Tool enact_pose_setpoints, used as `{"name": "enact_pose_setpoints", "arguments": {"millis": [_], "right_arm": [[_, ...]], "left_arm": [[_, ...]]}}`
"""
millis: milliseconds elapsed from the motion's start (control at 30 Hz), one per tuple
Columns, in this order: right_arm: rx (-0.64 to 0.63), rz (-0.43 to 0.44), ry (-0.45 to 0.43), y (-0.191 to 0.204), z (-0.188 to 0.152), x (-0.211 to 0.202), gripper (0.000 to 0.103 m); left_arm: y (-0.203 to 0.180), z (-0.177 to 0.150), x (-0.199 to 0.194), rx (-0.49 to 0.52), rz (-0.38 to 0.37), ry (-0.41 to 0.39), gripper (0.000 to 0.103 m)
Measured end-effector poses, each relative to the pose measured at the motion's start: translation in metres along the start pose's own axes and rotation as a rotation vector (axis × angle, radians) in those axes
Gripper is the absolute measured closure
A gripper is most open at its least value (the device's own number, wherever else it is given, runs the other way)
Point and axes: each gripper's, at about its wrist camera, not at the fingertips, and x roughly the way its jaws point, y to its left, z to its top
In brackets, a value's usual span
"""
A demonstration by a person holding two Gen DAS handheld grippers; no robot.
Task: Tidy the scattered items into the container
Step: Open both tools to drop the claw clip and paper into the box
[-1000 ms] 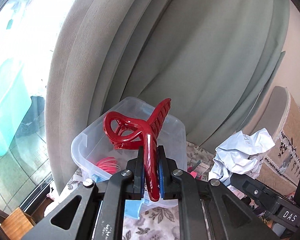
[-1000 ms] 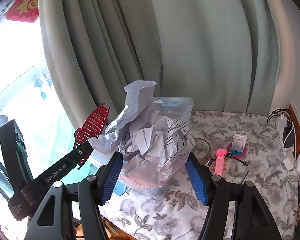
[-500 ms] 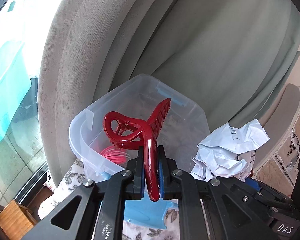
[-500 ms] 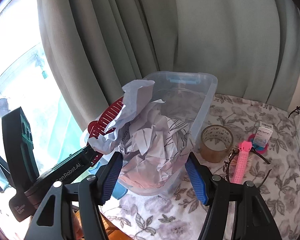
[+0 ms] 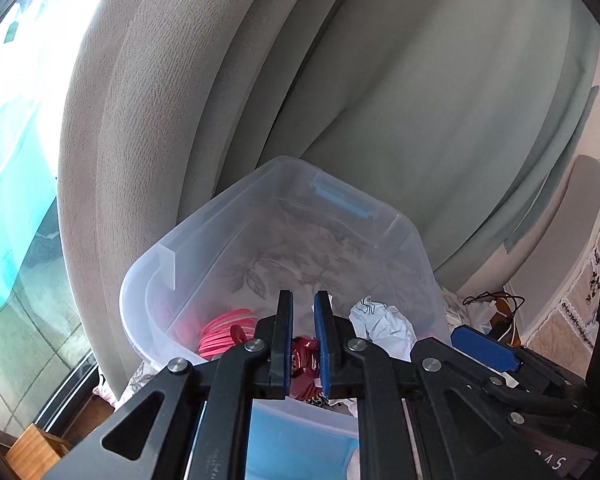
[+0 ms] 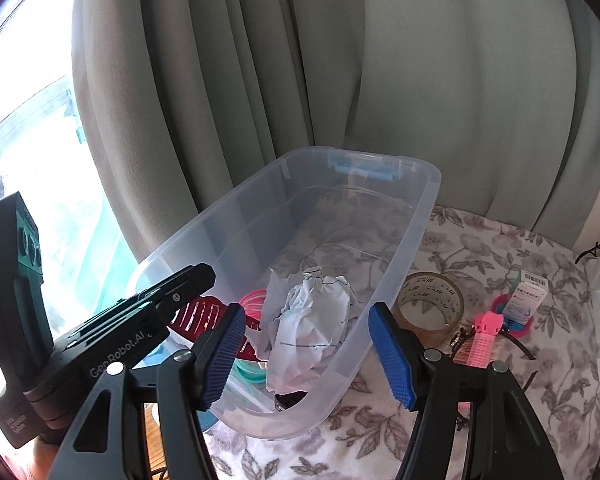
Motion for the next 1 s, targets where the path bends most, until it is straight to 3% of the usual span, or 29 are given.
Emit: {"name": "enact_pose_setpoints", "arguments": {"millis": [367,467,1000], "right_arm": [[-0.012,0.026,-0.009,0.002,0.005,0.004,0.036],[-0.012,0.03,-0.01,0.002,0.005,0.003,0.036],[0.039,0.044,-0.016,-0.008,0.003,-0.016,0.035]], "left_arm": [[-0.01,0.008,0.003,-0.001,0.001,0.009,0.091],[0.005,-0.002,-0.011,0.0,-0.006,0.01,0.084],[-0.01,0.005,-0.014,-0.003,0.017,0.049,0.051]]}}
